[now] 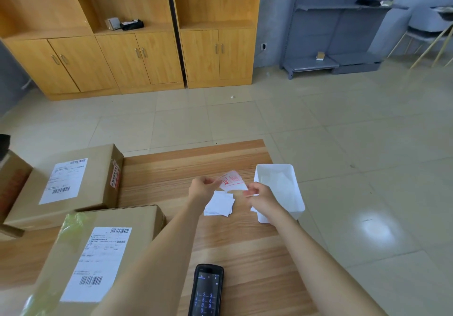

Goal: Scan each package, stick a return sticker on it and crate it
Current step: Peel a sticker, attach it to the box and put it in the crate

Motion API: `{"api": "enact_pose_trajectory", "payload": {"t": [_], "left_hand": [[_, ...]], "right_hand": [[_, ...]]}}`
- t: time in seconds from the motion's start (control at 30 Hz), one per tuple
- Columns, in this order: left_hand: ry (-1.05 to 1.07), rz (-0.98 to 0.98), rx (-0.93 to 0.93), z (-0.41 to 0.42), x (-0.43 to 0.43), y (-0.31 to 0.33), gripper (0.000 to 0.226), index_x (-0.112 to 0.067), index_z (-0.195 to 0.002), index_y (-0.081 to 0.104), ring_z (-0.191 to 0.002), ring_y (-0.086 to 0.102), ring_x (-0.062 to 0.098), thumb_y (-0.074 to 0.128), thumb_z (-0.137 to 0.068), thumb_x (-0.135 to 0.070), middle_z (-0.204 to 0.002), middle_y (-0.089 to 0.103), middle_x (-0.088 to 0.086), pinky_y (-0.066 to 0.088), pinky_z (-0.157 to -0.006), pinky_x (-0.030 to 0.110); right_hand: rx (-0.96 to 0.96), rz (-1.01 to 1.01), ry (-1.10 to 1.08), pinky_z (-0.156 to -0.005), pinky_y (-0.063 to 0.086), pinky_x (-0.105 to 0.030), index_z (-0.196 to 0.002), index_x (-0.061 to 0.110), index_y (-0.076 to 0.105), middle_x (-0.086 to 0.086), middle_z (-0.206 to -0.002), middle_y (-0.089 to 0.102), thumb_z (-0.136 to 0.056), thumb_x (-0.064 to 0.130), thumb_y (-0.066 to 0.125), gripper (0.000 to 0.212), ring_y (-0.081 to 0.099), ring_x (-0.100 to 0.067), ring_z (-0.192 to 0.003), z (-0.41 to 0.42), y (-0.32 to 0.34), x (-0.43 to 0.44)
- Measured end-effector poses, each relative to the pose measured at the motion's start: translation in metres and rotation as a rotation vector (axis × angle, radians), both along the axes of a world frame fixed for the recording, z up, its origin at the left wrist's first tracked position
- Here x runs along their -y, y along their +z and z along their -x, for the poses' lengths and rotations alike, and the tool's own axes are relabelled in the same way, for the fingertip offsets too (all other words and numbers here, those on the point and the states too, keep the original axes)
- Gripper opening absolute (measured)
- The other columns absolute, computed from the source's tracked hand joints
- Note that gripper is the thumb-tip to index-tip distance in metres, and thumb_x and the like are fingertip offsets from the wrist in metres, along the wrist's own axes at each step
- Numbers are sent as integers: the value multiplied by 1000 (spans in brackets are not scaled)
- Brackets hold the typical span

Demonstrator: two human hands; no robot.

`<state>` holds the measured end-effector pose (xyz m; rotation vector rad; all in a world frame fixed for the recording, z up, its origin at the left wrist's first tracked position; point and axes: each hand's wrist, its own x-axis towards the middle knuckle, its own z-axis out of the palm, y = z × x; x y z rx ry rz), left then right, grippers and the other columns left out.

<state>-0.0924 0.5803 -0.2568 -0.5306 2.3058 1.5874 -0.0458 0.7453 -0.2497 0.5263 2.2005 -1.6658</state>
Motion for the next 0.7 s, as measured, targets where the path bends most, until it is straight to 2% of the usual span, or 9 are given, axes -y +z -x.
{"api": "enact_pose_trajectory", "payload": {"t": [0.07, 0.1, 0.2, 0.3, 0.4, 0.47, 0.53, 0.6, 0.7], "left_hand": [[4, -20, -5, -1, 3, 1, 20, -17, -73, 54, -76, 51, 19, 69, -84, -25, -74, 55, -1, 38, -64, 27], [8, -31, -8, -1, 4, 1, 22, -18, -72, 52, -77, 53, 20, 70, -84, -24, -76, 57, 1, 38, -64, 27], [-6, -51, -10, -5, 8, 4, 22, -17, -74, 48, -69, 55, 18, 67, -86, -15, -74, 58, 3, 39, -60, 26], [-27, -107, -2, -11, 10, 11, 15, -11, -90, 50, -63, 54, 15, 62, -87, -3, -72, 54, 2, 44, -60, 27], [-21, -178, -6, -20, 14, 15, 25, -7, -103, 49, -62, 54, 14, 60, -86, 7, -71, 51, 3, 48, -59, 26], [-3, -224, -5, -26, 16, 17, 34, -9, -108, 48, -62, 55, 15, 61, -84, 11, -72, 53, 4, 51, -57, 24], [8, -278, 16, -30, 19, 17, 43, -12, -114, 48, -64, 58, 16, 63, -82, 11, -76, 55, 6, 54, -58, 24], [-16, -298, 72, -34, 23, 16, 43, -11, -115, 48, -67, 60, 17, 65, -82, 9, -82, 59, 9, 56, -60, 25], [-54, -293, 122, -42, 31, 16, 34, -7, -108, 50, -71, 62, 18, 65, -81, 8, -93, 62, 15, 57, -63, 25]], "right_hand": [[8, 11, 18, -78, 45, -26, -109, 19, 63, 2, -100, 62, -62, 18, 71, 48, 57, -13, -90, 0, -1, 7], [10, 10, -2, -75, 43, -26, -108, 20, 63, 3, -100, 63, -65, 19, 75, 44, 58, -11, -89, 1, -5, 10], [-34, 0, -109, -71, 41, -28, -85, 17, 64, 6, -81, 63, -80, 25, 68, 11, 58, -14, -81, 3, -9, 13], [-50, 25, -135, -78, 47, -30, -71, 16, 62, 5, -70, 62, -88, 27, 60, 21, 59, -14, -72, 3, -10, 13], [-37, 46, -129, -71, 48, -22, -73, 17, 63, 4, -70, 64, -92, 26, 58, 22, 59, -8, -65, 0, -10, 15], [-35, 52, -119, -79, 54, -29, -77, 10, 65, 2, -73, 67, -90, 25, 60, 21, 62, -10, -66, -2, -12, 18], [-44, 56, -126, -87, 52, -34, -87, 2, 65, -3, -80, 70, -86, 22, 66, 19, 66, -12, -69, -4, -14, 22], [-50, 58, -129, -82, 52, -32, -89, 6, 59, -5, -89, 70, -82, 17, 69, 17, 68, -11, -71, -8, -13, 28], [-58, 102, -155, -80, 53, -34, -82, 10, 52, -3, -85, 68, -84, 18, 67, 17, 67, -9, -68, -11, -9, 38]]}}
